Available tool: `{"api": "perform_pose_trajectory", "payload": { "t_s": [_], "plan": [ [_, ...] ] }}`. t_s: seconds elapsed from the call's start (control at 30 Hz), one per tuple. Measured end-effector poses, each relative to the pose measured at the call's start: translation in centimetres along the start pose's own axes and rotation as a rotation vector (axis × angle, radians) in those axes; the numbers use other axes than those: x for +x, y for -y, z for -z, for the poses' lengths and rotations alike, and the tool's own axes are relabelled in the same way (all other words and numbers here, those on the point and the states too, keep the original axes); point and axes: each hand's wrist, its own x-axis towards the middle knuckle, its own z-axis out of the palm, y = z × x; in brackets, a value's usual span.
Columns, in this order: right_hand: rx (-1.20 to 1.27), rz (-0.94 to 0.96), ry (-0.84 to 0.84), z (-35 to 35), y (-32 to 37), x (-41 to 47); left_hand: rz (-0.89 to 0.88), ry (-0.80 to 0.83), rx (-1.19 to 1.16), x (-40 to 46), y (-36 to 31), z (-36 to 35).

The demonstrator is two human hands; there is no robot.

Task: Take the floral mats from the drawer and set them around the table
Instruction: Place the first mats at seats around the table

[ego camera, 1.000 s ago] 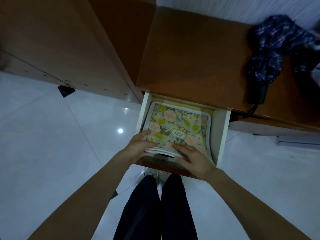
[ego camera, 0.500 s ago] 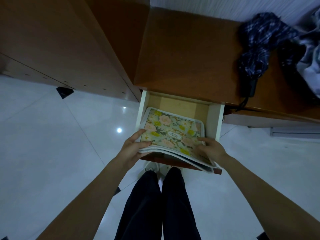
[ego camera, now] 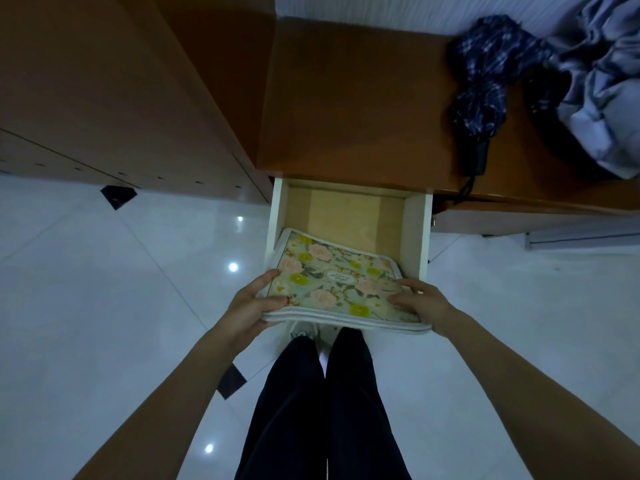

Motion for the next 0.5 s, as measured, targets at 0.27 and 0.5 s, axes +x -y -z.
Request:
{"api": "perform_pose_trajectory", "payload": {
  "t_s": [0.27, 0.5],
  "plan": [
    [0.116, -0.138, 0.176, -1.1, -1.8, 0.2, 0.01, 0.025, 0.455, 1.7, -0.1, 2.5],
    [0.095, -0.094, 0.178, -1.2, -1.6, 0.6, -0.085, -0.027, 0.661, 4.1, -1.9, 0.3]
  ]
}}
